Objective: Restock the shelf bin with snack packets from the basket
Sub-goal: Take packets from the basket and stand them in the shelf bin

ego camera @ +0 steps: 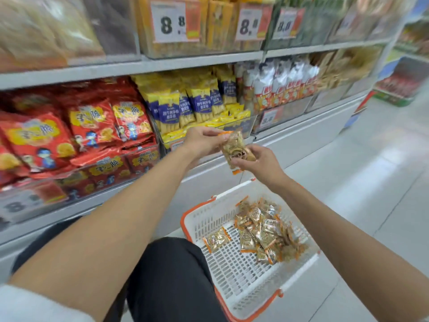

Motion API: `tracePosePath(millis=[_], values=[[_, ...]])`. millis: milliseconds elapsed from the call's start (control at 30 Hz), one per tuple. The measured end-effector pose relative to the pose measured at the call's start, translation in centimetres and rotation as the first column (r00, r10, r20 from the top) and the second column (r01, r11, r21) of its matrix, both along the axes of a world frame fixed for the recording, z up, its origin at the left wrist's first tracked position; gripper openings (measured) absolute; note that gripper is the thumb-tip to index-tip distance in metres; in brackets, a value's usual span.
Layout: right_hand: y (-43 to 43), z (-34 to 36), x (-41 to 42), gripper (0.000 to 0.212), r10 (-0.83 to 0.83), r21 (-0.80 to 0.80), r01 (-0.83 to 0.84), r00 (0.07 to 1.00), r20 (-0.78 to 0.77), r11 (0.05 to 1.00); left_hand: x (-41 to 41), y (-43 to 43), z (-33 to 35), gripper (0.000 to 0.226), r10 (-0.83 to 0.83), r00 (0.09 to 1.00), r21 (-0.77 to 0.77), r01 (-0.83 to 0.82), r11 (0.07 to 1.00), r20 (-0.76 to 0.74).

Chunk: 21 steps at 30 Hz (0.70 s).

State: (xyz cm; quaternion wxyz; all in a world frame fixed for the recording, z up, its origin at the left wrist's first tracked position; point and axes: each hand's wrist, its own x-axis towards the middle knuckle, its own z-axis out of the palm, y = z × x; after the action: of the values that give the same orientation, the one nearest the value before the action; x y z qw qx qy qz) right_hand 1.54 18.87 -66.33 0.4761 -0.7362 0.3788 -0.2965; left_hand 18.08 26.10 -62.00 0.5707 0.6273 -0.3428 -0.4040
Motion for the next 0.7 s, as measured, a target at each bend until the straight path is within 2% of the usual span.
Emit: tracePosePath(millis=[100,167,267,367,433,500,600,700], values=[[-0.1,4.4,0.2,0.019,-0.03,0.237,-0.032,0.967,0.254,0.971,1.3,1.5,3.1,0.019,0.072,0.995,-0.023,-0.07,0.997,0.062],[0.4,6.9,0.7,0.015,-0.016,0.287,-0.088,0.941,0.339,0.954,2.3,2.5,4.5,0.023,0.056,0.99,0.003,-0.057,0.998,0.129],[1.2,9.9,2.1,0.016,0.022,0.199,-0.094,0.941,0.339,0.976,3.8,3.7,6.5,0.027,0.026,0.973,0.031,-0.034,0.999,0.228],[2.1,12.9,3.8,0.016,0.061,0.02,-0.069,0.961,0.271,0.997,4.7,4.7,9.0,0.032,0.011,0.924,-0.056,0.011,0.998,0.383],[2.6,15.0,4.9,0.016,0.091,-0.092,-0.071,0.97,0.227,0.993,5.1,5.5,10.5,0.027,0.017,0.901,-0.093,0.027,0.995,0.434],[3.2,17.0,6.0,0.02,0.111,-0.147,-0.078,0.966,0.234,0.986,5.8,6.3,11.6,0.02,0.042,0.903,-0.111,0.007,0.994,0.427],[4.1,19.2,7.7,0.036,0.117,-0.072,-0.101,0.953,0.279,0.992,7.0,7.4,12.7,0.016,0.129,0.932,-0.174,-0.073,0.982,0.34],[5.5,20.1,9.4,0.03,0.157,-0.068,-0.145,0.963,0.221,0.987,8.1,8.5,13.5,0.023,0.152,0.937,-0.201,-0.091,0.975,0.313]])
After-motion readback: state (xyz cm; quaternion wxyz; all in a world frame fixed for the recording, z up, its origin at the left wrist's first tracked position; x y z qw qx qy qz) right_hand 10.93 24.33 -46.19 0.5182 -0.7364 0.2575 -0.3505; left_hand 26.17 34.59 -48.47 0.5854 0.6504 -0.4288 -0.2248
